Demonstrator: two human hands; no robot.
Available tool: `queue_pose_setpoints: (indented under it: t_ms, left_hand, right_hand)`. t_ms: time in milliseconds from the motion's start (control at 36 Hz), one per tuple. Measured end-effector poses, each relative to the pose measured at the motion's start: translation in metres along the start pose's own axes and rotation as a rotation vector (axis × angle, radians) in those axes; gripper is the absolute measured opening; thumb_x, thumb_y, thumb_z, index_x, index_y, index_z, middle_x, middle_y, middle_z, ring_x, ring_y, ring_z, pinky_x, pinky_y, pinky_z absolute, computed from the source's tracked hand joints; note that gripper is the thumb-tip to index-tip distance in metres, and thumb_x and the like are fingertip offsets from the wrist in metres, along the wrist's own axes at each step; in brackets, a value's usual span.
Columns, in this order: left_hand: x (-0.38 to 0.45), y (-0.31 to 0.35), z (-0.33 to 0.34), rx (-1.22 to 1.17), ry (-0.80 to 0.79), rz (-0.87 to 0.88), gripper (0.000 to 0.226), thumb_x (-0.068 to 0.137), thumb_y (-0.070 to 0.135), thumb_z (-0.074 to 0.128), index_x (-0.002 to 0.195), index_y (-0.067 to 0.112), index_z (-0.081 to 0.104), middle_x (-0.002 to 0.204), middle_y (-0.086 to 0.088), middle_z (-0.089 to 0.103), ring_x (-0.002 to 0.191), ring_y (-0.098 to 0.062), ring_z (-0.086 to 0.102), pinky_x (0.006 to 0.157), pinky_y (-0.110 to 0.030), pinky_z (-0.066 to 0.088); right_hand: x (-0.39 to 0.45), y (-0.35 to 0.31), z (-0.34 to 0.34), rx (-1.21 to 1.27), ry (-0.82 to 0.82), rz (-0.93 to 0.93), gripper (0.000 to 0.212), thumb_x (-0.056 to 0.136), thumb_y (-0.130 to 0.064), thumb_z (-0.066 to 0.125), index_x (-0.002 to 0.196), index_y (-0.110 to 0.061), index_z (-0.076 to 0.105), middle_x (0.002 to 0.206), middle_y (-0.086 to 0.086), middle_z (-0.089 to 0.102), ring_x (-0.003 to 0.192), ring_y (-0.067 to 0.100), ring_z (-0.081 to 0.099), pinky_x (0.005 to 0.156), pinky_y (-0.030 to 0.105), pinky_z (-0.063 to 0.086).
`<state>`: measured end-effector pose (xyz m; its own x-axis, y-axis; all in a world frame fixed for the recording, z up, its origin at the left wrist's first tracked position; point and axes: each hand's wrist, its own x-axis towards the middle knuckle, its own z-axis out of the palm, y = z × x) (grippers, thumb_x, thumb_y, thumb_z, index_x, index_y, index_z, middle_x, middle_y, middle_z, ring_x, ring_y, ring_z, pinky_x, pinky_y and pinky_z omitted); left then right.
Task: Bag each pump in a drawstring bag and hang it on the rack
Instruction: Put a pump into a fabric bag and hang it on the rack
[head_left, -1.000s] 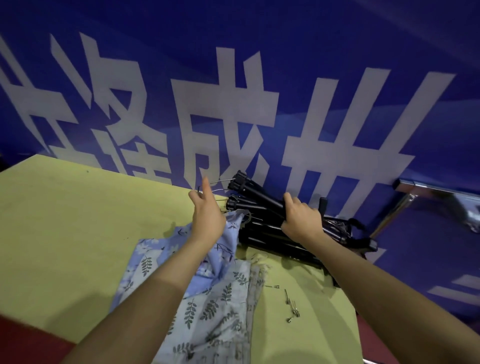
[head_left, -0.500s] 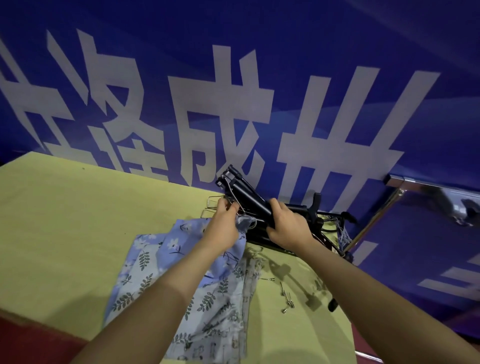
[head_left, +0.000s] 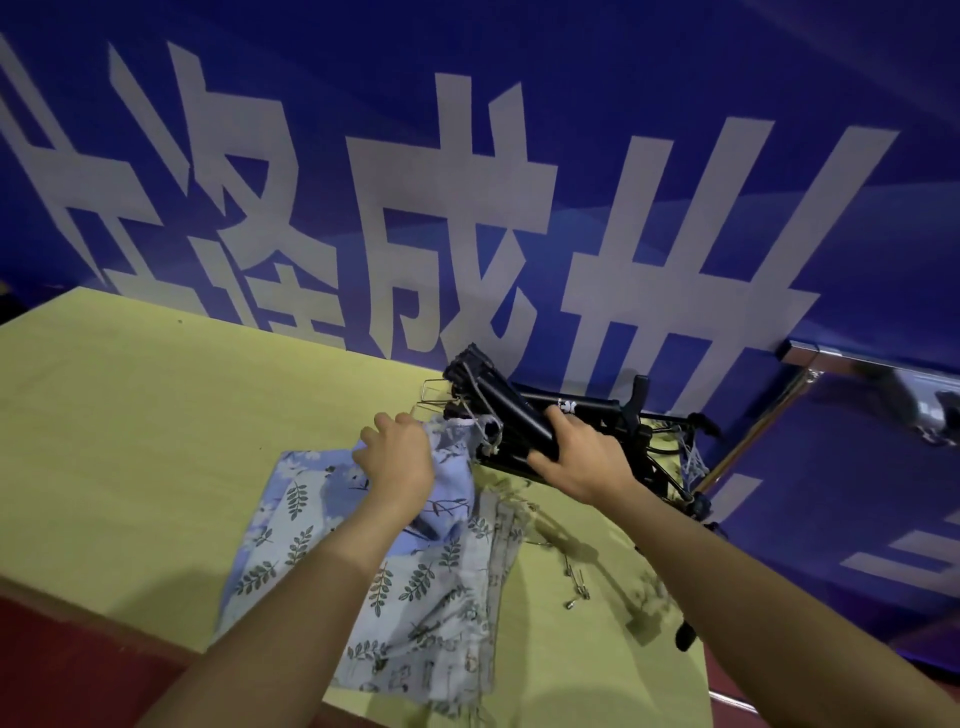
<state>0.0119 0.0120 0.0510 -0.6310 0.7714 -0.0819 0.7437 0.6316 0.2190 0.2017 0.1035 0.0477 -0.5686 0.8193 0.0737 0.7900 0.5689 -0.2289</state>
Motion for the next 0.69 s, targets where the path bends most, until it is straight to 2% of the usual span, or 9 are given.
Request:
queue_pose_setpoints:
  t_ms: [83,167,306,389,444,500,556,611,694]
  left_hand:
    - [0.002,-0.002,0.0,-0.052,-0.028,-0.028,0.036,0.096,0.007,0.046,0.128,-0.003,0.033,0.127,-0.023,0.045,0.113,-0.039,0.05,0.08,-0.042,0.045]
    - [0.008,-0.003,-0.004,-0.418,-0.055,-0.088,0.034,0.095,-0.002,0.043,0.127,-0.007,0.034,0.112,-0.027,0.055,0.098,-0.04,0.058,0.067,-0.043,0.042]
    - [0.005,-0.004,-0.004,-0.937,-0.054,-0.218,0.018,0.092,-0.008,0.033,0.08,0.001,0.044,0.064,-0.01,0.034,0.058,-0.024,0.027,0.056,-0.03,0.02]
    - [0.003,-0.001,-0.005,-1.166,-0.07,-0.299,0.031,0.093,-0.009,0.032,0.105,0.007,0.056,0.075,-0.018,0.049,0.057,-0.022,0.03,0.055,-0.03,0.024]
    - [0.005,0.0,-0.007,-1.222,-0.084,-0.31,0.024,0.094,-0.004,0.035,0.086,0.012,0.052,0.071,-0.014,0.043,0.06,-0.021,0.027,0.057,-0.03,0.022]
    - [0.011,0.0,-0.004,-1.086,-0.042,-0.179,0.032,0.094,0.004,0.038,0.064,0.011,0.033,0.064,-0.005,0.025,0.056,-0.018,0.02,0.055,-0.03,0.015]
    - [0.008,-0.001,0.0,-0.803,0.041,0.029,0.029,0.097,0.011,0.041,0.068,0.006,0.041,0.071,-0.005,0.03,0.057,-0.02,0.028,0.056,-0.031,0.023]
    - [0.003,-0.002,0.004,-0.562,0.132,0.21,0.021,0.099,0.012,0.04,0.109,0.002,0.056,0.095,-0.013,0.043,0.071,-0.026,0.041,0.065,-0.034,0.037]
    - [-0.001,-0.001,0.006,-0.152,0.2,0.352,0.043,0.096,0.003,0.039,0.138,0.012,0.037,0.116,-0.013,0.044,0.09,-0.029,0.049,0.068,-0.034,0.037]
  right_hand:
    - [-0.003,0.0,0.006,-0.086,-0.056,-0.076,0.048,0.089,-0.049,0.048,0.127,-0.02,0.039,0.112,0.007,0.058,0.094,0.03,0.06,0.065,0.033,0.041]
    - [-0.005,0.0,0.007,-0.151,-0.114,-0.134,0.058,0.09,-0.05,0.046,0.138,-0.02,0.034,0.12,0.007,0.056,0.099,0.031,0.06,0.067,0.032,0.04]
    - [-0.006,0.004,0.008,-0.206,-0.163,-0.197,0.063,0.09,-0.052,0.045,0.143,-0.022,0.03,0.12,0.007,0.056,0.099,0.03,0.061,0.069,0.032,0.041]
    - [-0.006,0.005,0.004,-0.215,-0.171,-0.235,0.064,0.09,-0.052,0.046,0.144,-0.022,0.031,0.12,0.007,0.056,0.099,0.03,0.06,0.072,0.032,0.044]
    - [-0.004,0.005,0.002,-0.255,-0.189,-0.283,0.063,0.09,-0.052,0.047,0.143,-0.022,0.031,0.118,0.007,0.056,0.096,0.03,0.06,0.071,0.033,0.045]
    - [-0.002,0.003,0.002,-0.312,-0.19,-0.34,0.061,0.089,-0.052,0.046,0.141,-0.022,0.033,0.114,0.007,0.056,0.092,0.029,0.06,0.066,0.032,0.041]
    - [0.001,-0.001,0.002,-0.37,-0.18,-0.389,0.061,0.089,-0.053,0.046,0.14,-0.022,0.034,0.113,0.008,0.055,0.091,0.029,0.06,0.064,0.031,0.036]
    - [0.005,-0.005,0.002,-0.409,-0.162,-0.421,0.06,0.09,-0.053,0.046,0.138,-0.02,0.034,0.113,0.009,0.055,0.09,0.029,0.06,0.065,0.031,0.037]
    - [0.011,-0.012,-0.002,-0.452,-0.139,-0.464,0.058,0.089,-0.051,0.049,0.135,-0.018,0.036,0.114,0.01,0.054,0.093,0.03,0.061,0.074,0.035,0.043]
